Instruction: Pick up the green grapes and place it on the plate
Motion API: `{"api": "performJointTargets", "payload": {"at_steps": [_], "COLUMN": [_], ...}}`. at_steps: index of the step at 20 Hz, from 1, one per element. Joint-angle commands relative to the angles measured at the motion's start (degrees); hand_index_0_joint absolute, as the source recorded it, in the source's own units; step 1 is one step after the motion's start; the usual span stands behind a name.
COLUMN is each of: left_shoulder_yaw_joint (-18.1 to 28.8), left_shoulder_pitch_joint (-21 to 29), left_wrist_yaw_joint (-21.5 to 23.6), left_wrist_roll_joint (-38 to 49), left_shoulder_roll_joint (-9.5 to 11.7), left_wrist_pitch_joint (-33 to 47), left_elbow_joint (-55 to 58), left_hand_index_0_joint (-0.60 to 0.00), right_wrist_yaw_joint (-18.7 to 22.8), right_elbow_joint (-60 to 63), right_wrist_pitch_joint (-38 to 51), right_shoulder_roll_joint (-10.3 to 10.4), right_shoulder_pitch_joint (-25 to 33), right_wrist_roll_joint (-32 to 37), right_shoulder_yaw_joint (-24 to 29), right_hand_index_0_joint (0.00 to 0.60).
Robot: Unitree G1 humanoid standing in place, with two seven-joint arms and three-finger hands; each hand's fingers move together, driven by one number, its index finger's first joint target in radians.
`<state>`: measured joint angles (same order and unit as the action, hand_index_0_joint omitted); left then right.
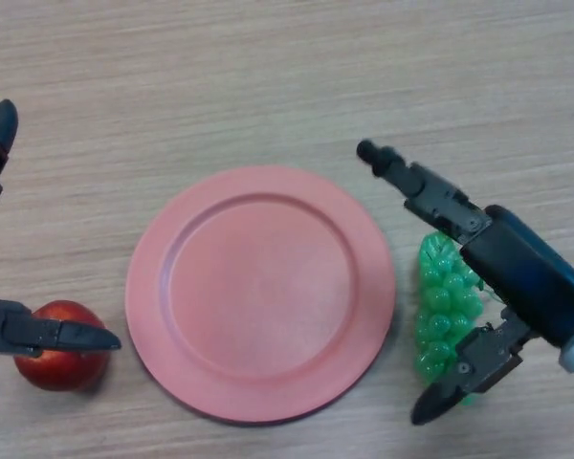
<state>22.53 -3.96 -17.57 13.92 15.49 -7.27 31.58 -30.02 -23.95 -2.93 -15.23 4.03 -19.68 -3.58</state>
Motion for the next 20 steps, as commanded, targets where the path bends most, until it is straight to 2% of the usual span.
{"api": "performJointTargets", "payload": {"at_steps": [1, 5, 8, 10, 12, 13, 14, 15, 17, 20], "left_shoulder_yaw_joint": [4.84, 5.68, 5.81, 5.95, 5.93, 5.91, 5.85, 5.56, 5.32, 4.59], "left_shoulder_pitch_joint": [0.45, 0.06, 0.07, 0.01, -0.02, -0.05, -0.12, -0.34, -0.49, -0.72], "left_wrist_yaw_joint": [0.76, 0.57, 0.84, 0.78, 0.81, 0.95, 1.08, 1.31, 1.58, 1.97], "left_wrist_roll_joint": [-0.45, 0.25, 0.11, 0.56, 0.58, 0.54, 0.43, -0.03, -0.35, -1.47], "left_shoulder_roll_joint": [1.80, 1.69, 1.67, 1.64, 1.59, 1.53, 1.45, 1.21, 1.07, 0.64], "left_wrist_pitch_joint": [8.37, 8.18, 8.40, 8.36, 8.49, 8.62, 8.83, 9.43, 9.41, 9.63], "left_elbow_joint": [3.03, 3.22, 2.89, 2.81, 2.72, 2.70, 2.67, 2.50, 2.57, 2.86], "left_hand_index_0_joint": [0.000, 0.000, 0.000, 0.000, 0.000, 0.000, 0.000, 0.000, 0.000, 0.000], "right_wrist_yaw_joint": [-1.85, -6.03, -5.37, -3.15, -2.39, -1.74, -1.16, -0.08, 5.27, 11.84], "right_elbow_joint": [3.29, 14.86, 22.36, 28.43, 30.62, 32.57, 34.35, 37.79, 41.68, 45.31], "right_wrist_pitch_joint": [11.45, 21.71, 28.92, 35.39, 37.00, 38.13, 39.12, 41.64, 45.79, 48.22], "right_shoulder_roll_joint": [-2.57, -5.71, -7.38, -8.85, -9.27, -9.59, -9.94, -11.17, -12.50, -13.67], "right_shoulder_pitch_joint": [4.64, 7.04, 8.34, 9.22, 9.49, 9.82, 10.15, 10.55, 11.73, 13.00], "right_wrist_roll_joint": [1.25, -0.88, -4.88, -9.14, -10.31, -11.21, -12.05, -13.92, -19.38, -23.13], "right_shoulder_yaw_joint": [5.18, 7.68, 8.43, 8.88, 9.03, 8.99, 9.00, 9.39, 9.87, 10.09], "right_hand_index_0_joint": [0.000, 0.000, 0.000, 0.000, 0.200, 0.350, 0.450, 0.592, 0.600, 0.600]}}
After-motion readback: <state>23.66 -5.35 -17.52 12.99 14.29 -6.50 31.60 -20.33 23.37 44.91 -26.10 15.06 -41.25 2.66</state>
